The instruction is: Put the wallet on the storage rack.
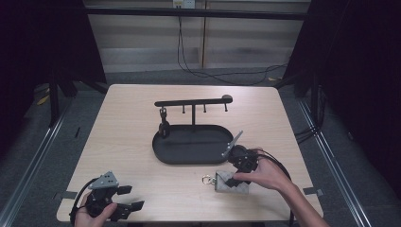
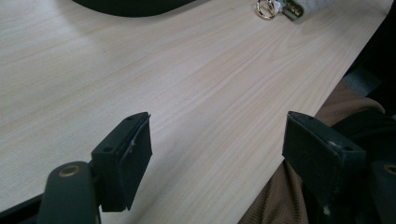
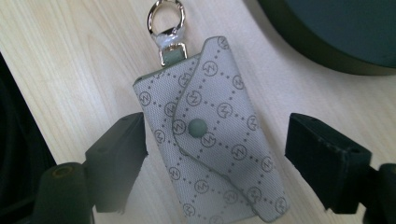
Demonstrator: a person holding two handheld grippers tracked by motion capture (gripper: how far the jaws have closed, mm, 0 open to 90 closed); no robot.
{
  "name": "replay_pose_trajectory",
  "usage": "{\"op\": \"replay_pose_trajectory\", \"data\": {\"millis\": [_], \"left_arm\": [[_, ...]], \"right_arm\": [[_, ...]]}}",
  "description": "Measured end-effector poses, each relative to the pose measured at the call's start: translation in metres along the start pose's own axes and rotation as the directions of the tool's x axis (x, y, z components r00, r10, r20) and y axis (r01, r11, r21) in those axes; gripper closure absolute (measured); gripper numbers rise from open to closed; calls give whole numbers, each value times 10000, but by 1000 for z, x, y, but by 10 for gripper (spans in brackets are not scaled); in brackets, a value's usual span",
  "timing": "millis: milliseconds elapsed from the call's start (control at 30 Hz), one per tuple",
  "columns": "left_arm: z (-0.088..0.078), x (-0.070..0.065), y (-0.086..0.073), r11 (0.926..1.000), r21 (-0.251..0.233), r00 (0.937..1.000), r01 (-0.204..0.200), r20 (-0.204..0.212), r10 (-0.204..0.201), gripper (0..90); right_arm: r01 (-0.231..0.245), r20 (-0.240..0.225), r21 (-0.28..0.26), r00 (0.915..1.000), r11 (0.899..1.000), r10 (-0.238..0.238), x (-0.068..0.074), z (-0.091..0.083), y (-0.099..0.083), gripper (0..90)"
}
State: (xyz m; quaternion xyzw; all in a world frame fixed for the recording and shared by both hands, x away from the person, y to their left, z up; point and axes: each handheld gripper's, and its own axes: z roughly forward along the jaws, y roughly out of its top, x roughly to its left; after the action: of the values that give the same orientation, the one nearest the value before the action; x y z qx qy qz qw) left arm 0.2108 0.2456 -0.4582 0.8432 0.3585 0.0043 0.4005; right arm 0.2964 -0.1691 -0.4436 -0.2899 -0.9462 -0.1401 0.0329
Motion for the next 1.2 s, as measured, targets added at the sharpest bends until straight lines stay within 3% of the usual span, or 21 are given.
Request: {"op": "replay_pose_trajectory", "data": {"millis": [233,533,833,1200], "left_arm": [[0,0,0,10000,10,10000,-25,48,25,238],[0,0,0,10000,7,10000,-34,74,34,239],[0,0,0,10000,19,9999,-12,106,12,239],[0,1,0,10000,1,9999,27,140,-27,239]], "right_arm": [[507,-200,550,9986,9972,-497,0,12,4,220],[680,-109,934,9977,9933,-673,1,19,5,231],[1184,-146,1230,9930,9853,-1175,2,23,8,218],[1375,-434,1376,9902,9809,-1327,0,27,12,217]]}}
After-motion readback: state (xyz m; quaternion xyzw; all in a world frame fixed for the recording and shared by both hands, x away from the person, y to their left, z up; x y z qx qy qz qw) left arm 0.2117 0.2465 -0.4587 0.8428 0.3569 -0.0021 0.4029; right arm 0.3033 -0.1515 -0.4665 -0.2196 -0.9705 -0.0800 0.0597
